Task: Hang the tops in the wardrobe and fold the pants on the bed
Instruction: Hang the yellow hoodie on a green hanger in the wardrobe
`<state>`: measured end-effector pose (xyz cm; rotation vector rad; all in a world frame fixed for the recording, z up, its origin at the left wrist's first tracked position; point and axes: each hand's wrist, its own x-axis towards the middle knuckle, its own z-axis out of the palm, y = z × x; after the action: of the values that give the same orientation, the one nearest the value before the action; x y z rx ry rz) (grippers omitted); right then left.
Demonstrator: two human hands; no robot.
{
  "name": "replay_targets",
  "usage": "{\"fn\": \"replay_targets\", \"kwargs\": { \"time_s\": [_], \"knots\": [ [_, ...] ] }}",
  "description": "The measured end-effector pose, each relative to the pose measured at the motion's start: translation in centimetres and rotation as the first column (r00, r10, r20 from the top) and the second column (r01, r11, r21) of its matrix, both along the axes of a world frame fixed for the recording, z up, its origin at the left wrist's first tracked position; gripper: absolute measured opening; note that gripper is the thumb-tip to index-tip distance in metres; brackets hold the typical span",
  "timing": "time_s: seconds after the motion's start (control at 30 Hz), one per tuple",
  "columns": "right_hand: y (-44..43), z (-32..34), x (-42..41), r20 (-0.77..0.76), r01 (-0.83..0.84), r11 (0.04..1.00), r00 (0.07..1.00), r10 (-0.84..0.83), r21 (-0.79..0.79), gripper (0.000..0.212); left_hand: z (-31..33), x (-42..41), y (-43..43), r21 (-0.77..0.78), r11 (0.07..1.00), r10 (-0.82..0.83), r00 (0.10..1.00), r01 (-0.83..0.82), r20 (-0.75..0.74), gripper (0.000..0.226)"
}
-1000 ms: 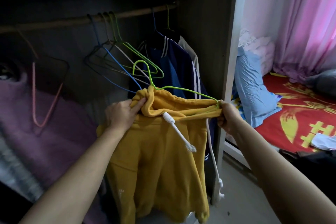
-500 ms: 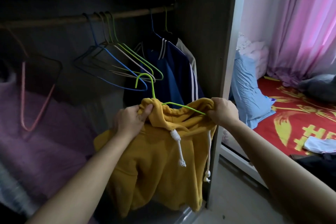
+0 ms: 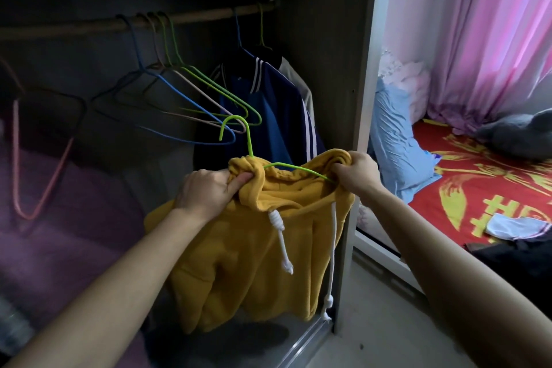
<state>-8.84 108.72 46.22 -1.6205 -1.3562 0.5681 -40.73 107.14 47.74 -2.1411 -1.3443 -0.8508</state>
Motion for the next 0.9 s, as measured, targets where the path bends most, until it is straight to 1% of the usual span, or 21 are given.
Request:
{"fn": "replay_targets", "kwargs": {
  "time_s": [0.03,0.1,0.13,0.2,0.27,0.3,0.33,0.37,0.4,0.43,0.47,0.53,0.57,0.6,0.67,0.7,0.73,0.8,0.83,0.87,0.9],
  "knots": [
    [-0.2,0.1,0.0,-0.067,0.0,1.0,0.998,0.0,0.005,0.007,-0.2,0.0,-0.1,-0.054,0.998,0.017,0.999,-0.015,0.049,0.069],
    [-0.4,0.4,0.1,-0.234,0.02,1.0,0.972,-0.015,0.016,0.003,-0.6,-0.1,-0.3,-0.177,0.983,0.082,0.977,-0.046,0.198,0.07],
    [-0.4,0.6,0.1,-0.295,0.025,1.0,0.955,-0.018,0.018,0.006,-0.9,-0.2,-0.4,-0.226,0.973,0.111,0.954,-0.047,0.28,0.071],
    [-0.4,0.8,0.3,-0.343,0.023,1.0,0.939,-0.019,0.007,0.013,-1.5,-0.2,-0.8,-0.258,0.966,0.135,0.907,-0.03,0.398,0.071],
    [-0.4,0.4,0.6,-0.288,0.037,0.999,0.957,-0.043,-0.027,0.018,-1.9,-0.3,-1.4,-0.218,0.974,0.144,0.894,-0.053,0.424,0.069],
    [-0.5,0.1,1.0,-0.213,0.056,0.998,0.975,-0.064,-0.041,0.02,-2.0,-0.3,-1.7,-0.191,0.978,0.156,0.894,-0.082,0.419,0.067],
    [-0.6,-0.3,1.4,-0.089,0.077,0.996,0.993,-0.081,-0.052,0.024,-2.0,-0.2,-1.9,-0.167,0.978,0.182,0.894,-0.123,0.409,0.067],
    [-0.8,-0.7,1.8,0.032,0.099,0.993,0.995,-0.097,-0.069,0.027,-2.0,-0.2,-2.0,-0.146,0.973,0.223,0.89,-0.179,0.398,0.067],
    [-0.9,-1.0,2.2,0.096,0.119,0.989,0.989,-0.11,-0.092,0.028,-1.9,0.0,-2.0,-0.125,0.963,0.269,0.88,-0.239,0.391,0.067],
    [-1.0,-1.3,2.4,0.084,0.125,0.984,0.99,-0.114,-0.129,0.026,-1.6,0.2,-2.0,-0.103,0.954,0.3,0.872,-0.282,0.388,0.066],
    [-1.1,-1.6,2.5,0.007,0.105,0.978,0.994,-0.106,-0.177,0.023,-1.4,0.4,-2.1,-0.08,0.953,0.301,0.874,-0.293,0.381,0.066],
    [-1.4,-1.6,2.5,-0.27,0.029,0.97,0.958,-0.096,-0.242,0.02,-1.3,0.6,-2.2,-0.035,0.972,0.229,0.914,-0.23,0.334,0.066],
    [-1.5,-1.5,2.5,-0.346,0.009,0.972,0.933,-0.093,-0.236,0.02,-1.5,0.6,-2.3,-0.012,0.984,0.171,0.937,-0.176,0.306,0.067],
    [-1.6,-1.3,2.5,-0.353,0.015,0.976,0.931,-0.093,-0.218,0.019,-1.6,0.5,-2.3,0.01,0.992,0.117,0.951,-0.125,0.286,0.068],
    [-1.6,-1.5,2.6,-0.223,0.073,0.985,0.969,-0.107,-0.157,0.017,-1.9,0.5,-2.3,0.036,0.998,0.043,0.966,-0.054,0.254,0.07],
    [-1.6,-1.7,2.6,-0.185,0.096,0.987,0.975,-0.119,-0.131,0.017,-2.1,0.6,-2.3,0.059,0.998,-0.001,0.976,-0.012,0.22,0.068],
    [-1.8,-1.9,2.4,-0.184,0.105,0.988,0.975,-0.125,-0.116,0.018,-2.4,0.9,-2.3,0.076,0.996,-0.055,0.984,0.042,0.172,0.064],
    [-1.9,-2.2,2.2,-0.256,0.095,0.99,0.96,-0.118,-0.101,0.021,-2.9,1.8,-2.4,0.056,0.988,-0.146,0.985,0.141,0.096,0.06],
    [-1.9,-2.2,2.2,-0.318,0.081,0.991,0.942,-0.11,-0.105,0.021,-2.9,2.2,-2.5,0.014,0.987,-0.163,0.981,0.162,0.109,0.06],
    [-2.0,-2.1,2.2,-0.396,0.066,0.991,0.912,-0.108,-0.118,0.021,-2.7,2.5,-2.6,-0.06,0.985,-0.151,0.971,0.165,0.185,0.06],
    [-2.1,-2.1,2.2,-0.476,0.054,0.99,0.872,-0.11,-0.13,0.024,-2.5,2.7,-2.5,-0.181,0.969,-0.105,0.945,0.167,0.311,0.061]
  ]
}}
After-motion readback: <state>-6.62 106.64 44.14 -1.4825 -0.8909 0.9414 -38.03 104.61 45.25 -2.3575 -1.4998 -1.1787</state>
